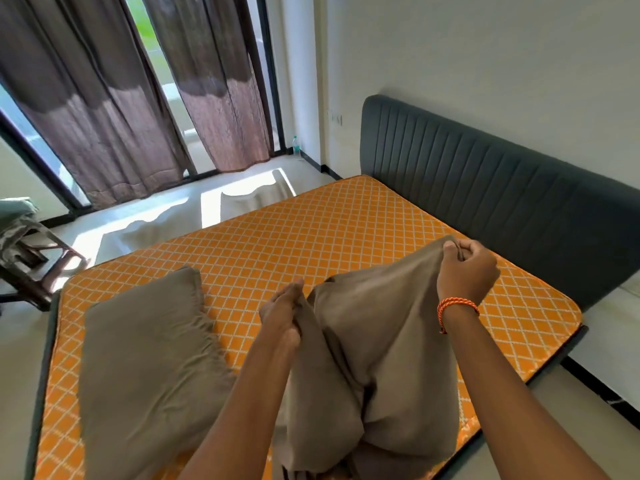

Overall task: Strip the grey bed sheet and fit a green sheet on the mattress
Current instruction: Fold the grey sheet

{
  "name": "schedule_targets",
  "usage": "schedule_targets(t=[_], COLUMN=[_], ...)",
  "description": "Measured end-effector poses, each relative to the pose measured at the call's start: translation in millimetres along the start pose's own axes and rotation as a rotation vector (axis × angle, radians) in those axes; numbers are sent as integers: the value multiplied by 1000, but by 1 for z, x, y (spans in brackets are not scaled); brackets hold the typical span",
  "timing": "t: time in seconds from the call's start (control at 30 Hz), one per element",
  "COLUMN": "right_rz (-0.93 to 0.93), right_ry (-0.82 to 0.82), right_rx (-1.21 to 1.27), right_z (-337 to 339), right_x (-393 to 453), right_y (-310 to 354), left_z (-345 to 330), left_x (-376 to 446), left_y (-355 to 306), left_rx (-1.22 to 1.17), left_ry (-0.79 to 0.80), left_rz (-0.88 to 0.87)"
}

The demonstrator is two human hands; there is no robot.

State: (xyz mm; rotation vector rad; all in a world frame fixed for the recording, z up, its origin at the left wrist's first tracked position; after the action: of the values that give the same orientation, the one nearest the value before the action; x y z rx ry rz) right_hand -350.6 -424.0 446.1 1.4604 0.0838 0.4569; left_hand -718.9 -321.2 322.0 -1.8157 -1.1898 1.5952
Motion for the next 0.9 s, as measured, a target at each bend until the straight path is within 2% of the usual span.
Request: schedule_targets(t=[0.13, 0.23, 0.43, 0.5, 0.6, 0.7, 0.9], right_rz=[2, 84, 279, 314, 368, 327, 251], right_ry=[39, 155, 442, 545, 712, 822, 884], right_rx=[-13, 19, 47, 67, 72, 45, 20], right_z=[-14, -38, -91, -102, -114, -123, -127], right_x=[-1, -8, -30, -41, -69, -93, -102], right_y=[-18, -15, -17, -20, -27, -44, -72], left_z=[-19, -25, -56, -58, -50, -64, -75], left_x=[-9, -3, -3, -3, -10, -13, -20], left_y=[36, 52, 71, 72, 70, 76, 94], left_rx=[-88, -90, -111, -81, 109, 53, -45], left_ry=[77, 0, -45, -142, -377, -402, -411], left_rz=[166, 165, 166, 119, 69, 60, 159])
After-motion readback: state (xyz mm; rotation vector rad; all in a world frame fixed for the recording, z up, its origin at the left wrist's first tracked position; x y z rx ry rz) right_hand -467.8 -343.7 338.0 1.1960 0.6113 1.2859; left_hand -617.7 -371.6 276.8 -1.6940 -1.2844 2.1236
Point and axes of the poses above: each hand's wrist, its own x-axis towards the middle knuckle, its own z-axis out of the back of the hand, y = z × x, the point moved 10 cm from there along x, towards the middle knuckle, and after that the axes turned 11 degrees about x, right-handed, at the moved point
